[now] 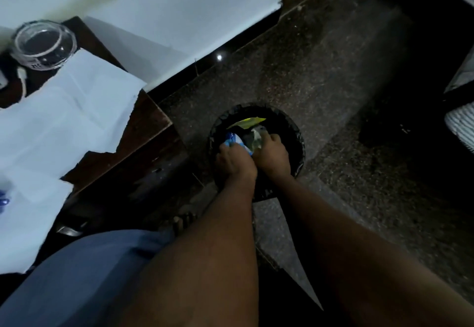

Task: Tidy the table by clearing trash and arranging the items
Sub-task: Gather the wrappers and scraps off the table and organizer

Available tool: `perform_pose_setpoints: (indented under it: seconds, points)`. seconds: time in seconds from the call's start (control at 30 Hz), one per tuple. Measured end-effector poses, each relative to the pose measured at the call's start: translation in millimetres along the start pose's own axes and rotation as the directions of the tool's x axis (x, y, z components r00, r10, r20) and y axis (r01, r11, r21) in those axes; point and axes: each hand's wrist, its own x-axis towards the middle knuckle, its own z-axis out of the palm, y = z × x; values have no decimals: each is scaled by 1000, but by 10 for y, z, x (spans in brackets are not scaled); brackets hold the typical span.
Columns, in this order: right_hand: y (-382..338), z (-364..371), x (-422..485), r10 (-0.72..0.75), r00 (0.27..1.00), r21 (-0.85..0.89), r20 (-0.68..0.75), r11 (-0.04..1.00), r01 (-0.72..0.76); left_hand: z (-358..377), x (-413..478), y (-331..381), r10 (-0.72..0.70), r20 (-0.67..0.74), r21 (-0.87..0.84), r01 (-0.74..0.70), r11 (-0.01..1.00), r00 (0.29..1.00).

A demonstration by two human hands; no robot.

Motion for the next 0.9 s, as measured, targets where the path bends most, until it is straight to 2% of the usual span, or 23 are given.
perform_pose_setpoints:
  seconds: [0.13,0.23,0.3,0.33,0.4,0.5,0.57,0.67,0.73,0.8,0.9]
  points:
    - [119,73,125,-13,975,-172,220,984,52,46,47,38,-80,272,-171,130,977,959]
    - [107,43,216,64,937,-205,344,979,8,-8,90,87,-18,402,-241,125,963,915]
    - [74,-23,259,71,926,-205,371,979,7,-32,138,113,-21,398,-313,158,937,917]
    - [65,-58,263,45,942,-202,334,979,25,-35,150,132,-30,393,-356,182,917,919]
    - [55,-111,249,-26,988,-151,154,987,49,-42,180,163,-47,331,-429,195,882,942]
    - [-23,-125,199,-118,991,-89,-60,990,113,-55,227,198,-50,209,-478,147,866,977]
    - [-94,-102,200,-143,990,-70,-16,987,142,-87,214,198,-60,157,-531,135,837,986]
    - [-127,-23,250,-89,964,-78,250,991,112,-137,243,171,-129,23,-558,120,821,991]
    - [-107,41,253,-36,936,-126,349,988,86,-183,262,160,-100,-21,-529,74,846,995]
    - [-97,91,218,-35,947,-129,319,988,80,-256,253,169,-9,32,-439,22,898,999]
    - [-105,73,95,-69,982,-31,177,997,76,-342,220,167,64,137,-329,-15,944,989]
